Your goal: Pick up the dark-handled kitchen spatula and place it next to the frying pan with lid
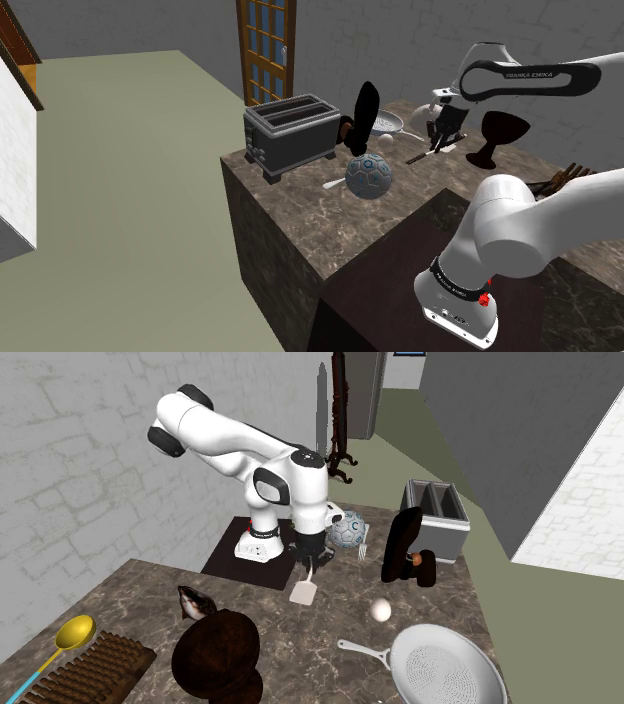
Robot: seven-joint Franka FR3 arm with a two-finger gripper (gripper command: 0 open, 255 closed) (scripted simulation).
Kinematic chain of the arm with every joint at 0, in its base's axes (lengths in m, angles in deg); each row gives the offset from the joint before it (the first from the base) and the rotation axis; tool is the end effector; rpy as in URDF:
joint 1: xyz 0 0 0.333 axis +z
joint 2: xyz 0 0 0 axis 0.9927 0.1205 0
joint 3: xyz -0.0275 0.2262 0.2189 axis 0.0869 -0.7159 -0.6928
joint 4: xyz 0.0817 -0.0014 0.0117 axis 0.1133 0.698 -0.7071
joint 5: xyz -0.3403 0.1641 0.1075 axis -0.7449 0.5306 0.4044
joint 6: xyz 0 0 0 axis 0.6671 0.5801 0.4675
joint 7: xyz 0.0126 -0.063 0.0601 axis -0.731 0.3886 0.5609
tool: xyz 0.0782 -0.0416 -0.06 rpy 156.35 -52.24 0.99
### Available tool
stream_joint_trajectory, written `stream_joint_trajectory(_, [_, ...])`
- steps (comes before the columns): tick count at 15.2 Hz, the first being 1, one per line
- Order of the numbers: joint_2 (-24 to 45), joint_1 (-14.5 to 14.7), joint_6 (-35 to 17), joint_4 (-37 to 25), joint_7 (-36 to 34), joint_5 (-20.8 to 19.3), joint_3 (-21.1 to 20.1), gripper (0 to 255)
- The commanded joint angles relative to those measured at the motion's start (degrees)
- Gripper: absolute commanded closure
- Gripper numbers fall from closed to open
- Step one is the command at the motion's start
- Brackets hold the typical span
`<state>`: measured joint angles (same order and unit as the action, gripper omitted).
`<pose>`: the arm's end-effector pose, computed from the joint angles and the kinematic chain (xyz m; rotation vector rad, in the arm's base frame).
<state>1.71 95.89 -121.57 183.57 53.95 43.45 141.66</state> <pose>0.2314 -0.3566 0.4033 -2.3853 -1.9879 -0.0780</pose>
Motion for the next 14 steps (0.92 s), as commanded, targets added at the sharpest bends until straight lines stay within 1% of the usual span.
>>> stream_joint_trajectory(1, [1.9,2.3,-0.1,-3.7,2.8,0.0,3.7,255])
stream_joint_trajectory(4, [4.5,7.2,-0.3,-9.7,6.6,0.3,10.2,255])
stream_joint_trajectory(6, [5.7,11.2,-0.2,-14.0,9.0,0.6,15.0,255])
stream_joint_trajectory(11, [6.1,23.1,1.7,-25.8,14.0,0.2,27.6,255])
stream_joint_trajectory(12, [5.5,26.3,2.6,-29.1,15.1,-0.1,30.7,255])
stream_joint_trajectory(14, [4.9,26.8,1.5,-28.4,14.7,-1.0,31.6,255])
